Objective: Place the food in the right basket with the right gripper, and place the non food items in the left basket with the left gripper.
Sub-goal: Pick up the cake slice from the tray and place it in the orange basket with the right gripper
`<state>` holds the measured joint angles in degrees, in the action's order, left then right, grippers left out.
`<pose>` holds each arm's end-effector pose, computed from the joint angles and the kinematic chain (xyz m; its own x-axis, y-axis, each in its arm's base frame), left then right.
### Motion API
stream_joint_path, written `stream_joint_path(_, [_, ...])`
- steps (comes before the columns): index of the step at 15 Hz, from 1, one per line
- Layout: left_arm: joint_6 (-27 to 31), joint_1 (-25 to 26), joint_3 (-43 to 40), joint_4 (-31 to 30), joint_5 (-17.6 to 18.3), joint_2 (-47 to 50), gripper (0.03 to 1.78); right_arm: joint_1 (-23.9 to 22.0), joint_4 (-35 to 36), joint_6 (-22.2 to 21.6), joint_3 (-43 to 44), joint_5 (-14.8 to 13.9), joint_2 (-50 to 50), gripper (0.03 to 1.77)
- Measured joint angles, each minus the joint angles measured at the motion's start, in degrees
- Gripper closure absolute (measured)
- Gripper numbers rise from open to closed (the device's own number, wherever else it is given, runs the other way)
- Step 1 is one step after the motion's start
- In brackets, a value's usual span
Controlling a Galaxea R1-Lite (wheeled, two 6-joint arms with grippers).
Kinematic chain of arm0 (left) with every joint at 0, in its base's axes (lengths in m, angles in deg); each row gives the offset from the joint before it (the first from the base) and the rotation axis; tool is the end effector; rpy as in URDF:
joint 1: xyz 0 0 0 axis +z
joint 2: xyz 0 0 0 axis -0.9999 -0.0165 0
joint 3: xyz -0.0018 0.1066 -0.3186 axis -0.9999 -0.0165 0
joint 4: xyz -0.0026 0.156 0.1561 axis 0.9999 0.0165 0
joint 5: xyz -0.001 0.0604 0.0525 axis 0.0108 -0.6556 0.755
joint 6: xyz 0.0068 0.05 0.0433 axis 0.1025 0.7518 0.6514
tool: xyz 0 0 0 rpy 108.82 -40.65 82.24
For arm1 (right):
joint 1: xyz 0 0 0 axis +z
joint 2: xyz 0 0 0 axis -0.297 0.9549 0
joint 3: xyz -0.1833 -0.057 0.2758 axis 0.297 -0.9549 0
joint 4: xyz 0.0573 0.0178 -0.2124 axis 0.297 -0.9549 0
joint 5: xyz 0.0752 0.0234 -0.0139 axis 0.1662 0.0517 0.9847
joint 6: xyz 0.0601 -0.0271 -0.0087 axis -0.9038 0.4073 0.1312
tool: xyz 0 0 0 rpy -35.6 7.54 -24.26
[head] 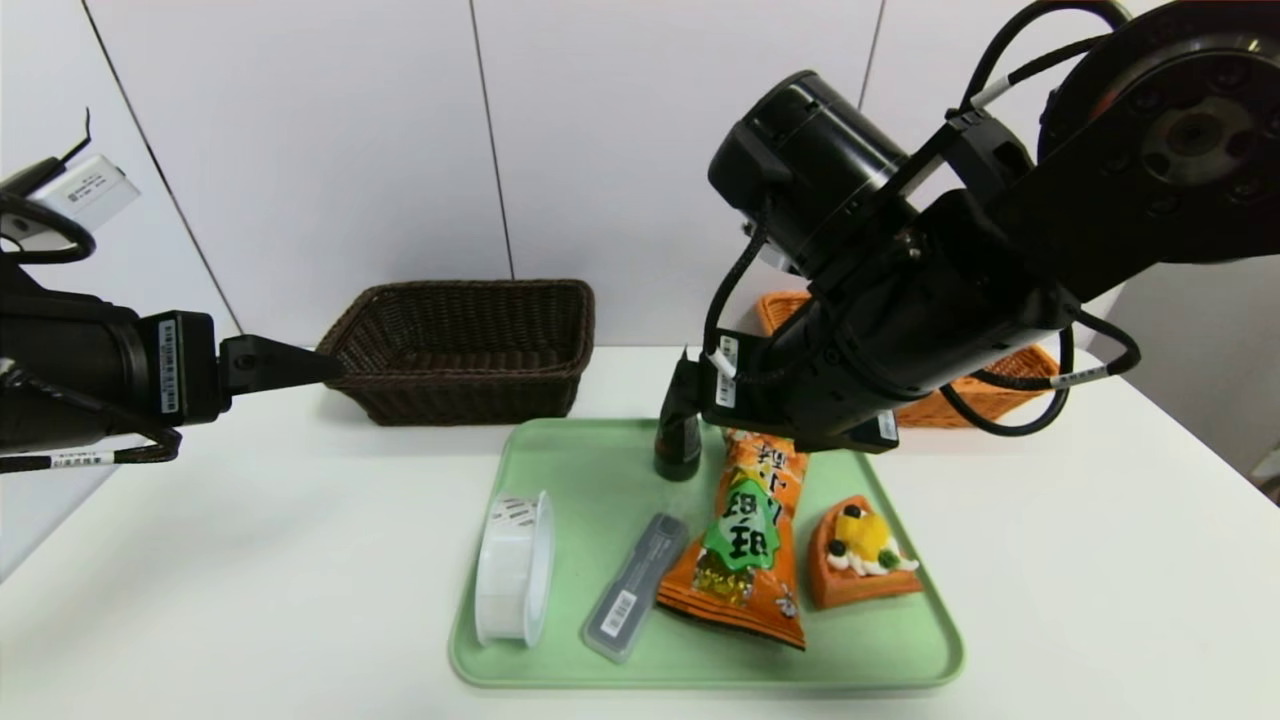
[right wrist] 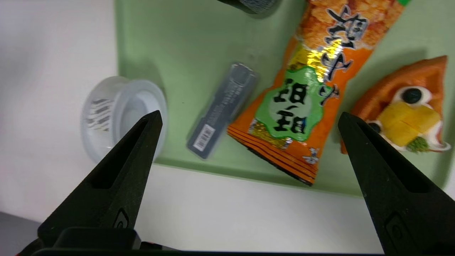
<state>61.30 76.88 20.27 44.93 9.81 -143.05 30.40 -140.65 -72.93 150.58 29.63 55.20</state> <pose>0.2317 -0.0539 0.2951 0.8443 -0.2395 -0.4793 0.1231 0.9573 -0.2614 0.2828 0.2908 0.2754 0.5227 0.2787 -0.8057 -0.0825 0.9572 0.2775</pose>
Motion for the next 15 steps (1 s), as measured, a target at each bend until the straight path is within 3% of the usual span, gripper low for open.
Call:
stream_joint_path(5, [0.0,-0.2,-0.2,0.2,0.0,0.0,0.12,-2.9,-7.7,-2.4,-0.1,-1.0,1.0,0.09])
stream_joint_path(11, [0.0,-0.1,-0.4,1.3,-0.1,1.3,0.12,-8.3,-17.9,-4.5,-0.3,0.3,1.3,0.09])
stream_joint_path(13, [0.0,-0.1,-0.4,1.3,-0.1,1.8,0.12,-11.7,-19.8,-7.2,-0.3,2.9,1.2,0.09])
stream_joint_path(15, [0.0,-0.1,-0.3,1.3,-0.1,2.2,0.12,-15.4,-23.2,-11.6,-0.3,8.0,1.2,0.09])
